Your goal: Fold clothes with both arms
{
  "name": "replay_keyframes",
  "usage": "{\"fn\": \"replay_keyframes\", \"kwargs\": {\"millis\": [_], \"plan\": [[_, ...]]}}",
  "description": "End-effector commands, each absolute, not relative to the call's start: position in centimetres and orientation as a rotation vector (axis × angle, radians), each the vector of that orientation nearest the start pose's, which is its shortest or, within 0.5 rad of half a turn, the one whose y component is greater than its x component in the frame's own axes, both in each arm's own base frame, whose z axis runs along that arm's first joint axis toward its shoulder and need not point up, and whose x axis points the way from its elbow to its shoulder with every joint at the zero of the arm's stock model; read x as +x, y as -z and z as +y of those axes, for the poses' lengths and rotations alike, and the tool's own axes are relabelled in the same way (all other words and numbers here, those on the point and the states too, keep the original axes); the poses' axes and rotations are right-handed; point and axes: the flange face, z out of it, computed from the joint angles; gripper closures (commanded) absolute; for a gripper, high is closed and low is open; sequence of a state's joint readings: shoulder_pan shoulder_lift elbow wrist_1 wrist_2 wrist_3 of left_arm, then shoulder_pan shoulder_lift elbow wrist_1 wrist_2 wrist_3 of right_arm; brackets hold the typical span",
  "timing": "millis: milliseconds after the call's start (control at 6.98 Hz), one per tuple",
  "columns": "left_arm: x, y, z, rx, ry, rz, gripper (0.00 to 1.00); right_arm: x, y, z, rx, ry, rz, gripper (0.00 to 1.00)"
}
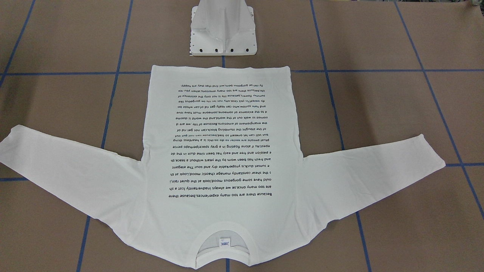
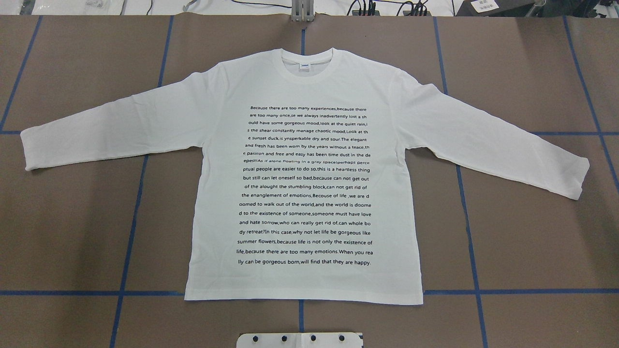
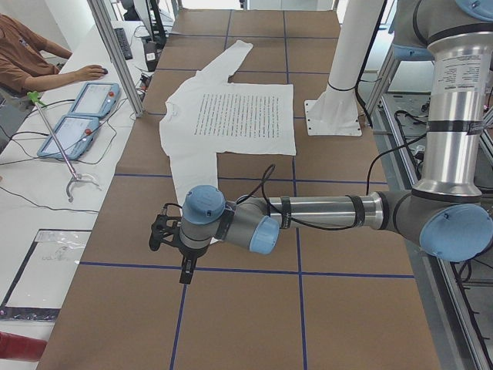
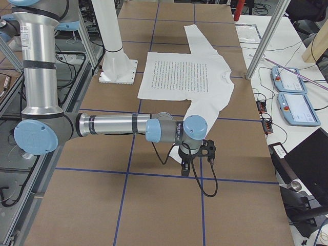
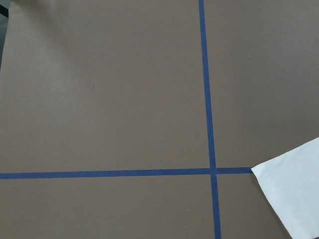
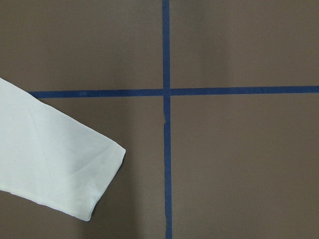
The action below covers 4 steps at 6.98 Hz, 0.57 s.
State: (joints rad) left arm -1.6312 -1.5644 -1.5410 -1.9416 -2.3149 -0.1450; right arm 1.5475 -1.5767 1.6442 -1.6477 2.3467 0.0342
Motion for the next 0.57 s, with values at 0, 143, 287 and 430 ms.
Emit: {"fn": "replay_keyframes", "kwargs": {"millis": [0, 143, 287, 430], "plan": [[-9.0, -62.8, -49.6, 0.357, 0.029, 0.761, 0.0, 2.8, -62.6, -49.6, 0.01, 0.032, -0.791, 0.0], [-8.7, -62.9, -48.9, 0.403, 0.002, 0.787, 0.0, -0.6, -62.1, -50.0, -0.004, -0.015, -0.797, 0.0], [-8.5, -63.2, -48.6, 0.401, 0.001, 0.79, 0.0, -4.7, -62.1, -49.9, -0.032, -0.066, -0.806, 0.0], [-8.5, -63.2, -48.6, 0.403, -0.006, 0.789, 0.0, -6.7, -64.2, -49.2, -0.026, -0.061, -0.817, 0.0]]}}
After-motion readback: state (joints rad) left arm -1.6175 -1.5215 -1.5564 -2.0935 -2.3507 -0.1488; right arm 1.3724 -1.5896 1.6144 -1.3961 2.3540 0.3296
